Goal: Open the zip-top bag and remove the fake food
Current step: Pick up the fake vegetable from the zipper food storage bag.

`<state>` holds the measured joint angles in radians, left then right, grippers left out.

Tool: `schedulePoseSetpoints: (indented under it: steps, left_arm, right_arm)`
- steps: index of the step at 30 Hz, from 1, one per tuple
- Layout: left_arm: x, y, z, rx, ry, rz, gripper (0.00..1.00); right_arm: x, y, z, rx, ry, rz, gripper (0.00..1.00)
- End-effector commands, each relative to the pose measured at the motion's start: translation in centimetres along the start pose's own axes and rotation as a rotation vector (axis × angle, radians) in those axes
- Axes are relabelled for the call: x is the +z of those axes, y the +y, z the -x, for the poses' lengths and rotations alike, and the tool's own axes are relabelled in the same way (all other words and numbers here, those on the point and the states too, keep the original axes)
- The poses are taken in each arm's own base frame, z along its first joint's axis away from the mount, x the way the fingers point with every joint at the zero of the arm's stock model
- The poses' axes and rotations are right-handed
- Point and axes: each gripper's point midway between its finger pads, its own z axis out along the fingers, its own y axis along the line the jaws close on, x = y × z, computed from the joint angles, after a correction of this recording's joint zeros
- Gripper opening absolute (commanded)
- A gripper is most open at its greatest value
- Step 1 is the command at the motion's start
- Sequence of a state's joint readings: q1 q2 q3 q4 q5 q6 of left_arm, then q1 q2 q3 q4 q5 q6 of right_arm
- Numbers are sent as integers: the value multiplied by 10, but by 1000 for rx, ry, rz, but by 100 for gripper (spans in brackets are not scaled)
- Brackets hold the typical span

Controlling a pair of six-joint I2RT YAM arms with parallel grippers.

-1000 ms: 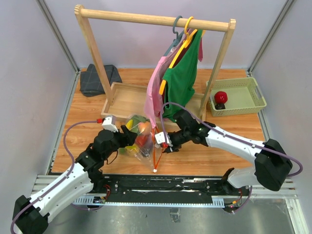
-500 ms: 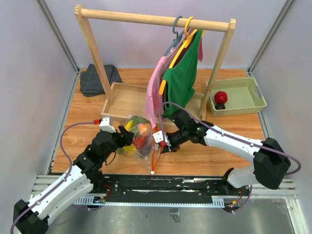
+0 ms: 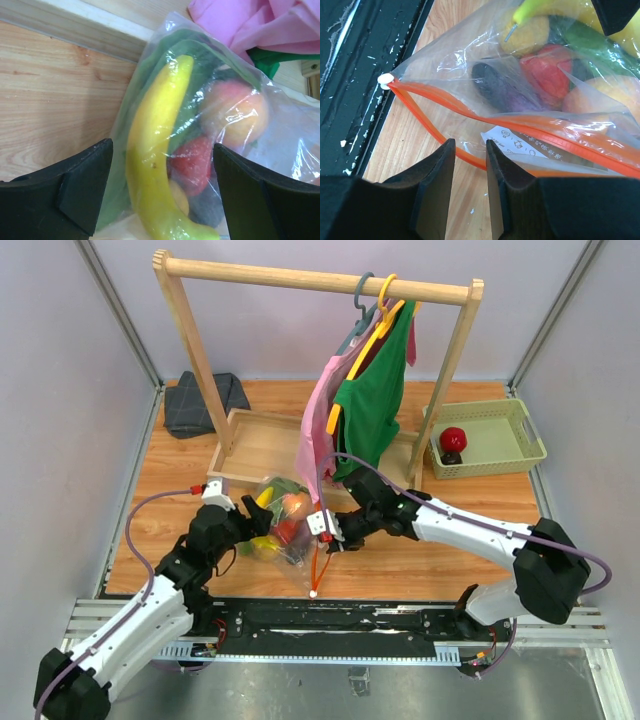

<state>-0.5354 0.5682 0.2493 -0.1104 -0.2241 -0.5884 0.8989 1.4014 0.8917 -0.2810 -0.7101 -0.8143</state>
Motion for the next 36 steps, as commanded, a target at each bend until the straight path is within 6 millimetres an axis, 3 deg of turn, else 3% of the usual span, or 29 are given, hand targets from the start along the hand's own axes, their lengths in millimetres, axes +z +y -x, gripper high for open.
schedulePoseSetpoints:
  steps: [1,10,17,25,36]
  left_arm:
    - [7,-5,3,-41,6,-70,84]
    - [14,-5,-14,-81,79,-128,72]
    - [12,-5,-29,-110,122,-148,57]
    - [3,-9,-48,-198,152,-211,29]
    - [-6,-16,-65,-290,182,-285,22]
  right_arm:
    - [4,-7,1,-26,19,-24,32]
    - [9,-18,-3,-1,47,-63,33]
    - [17,-25,-9,143,57,-105,34]
    - [25,-23,-30,366,98,-139,34]
    - [13,-39,-46,640,117,-306,39]
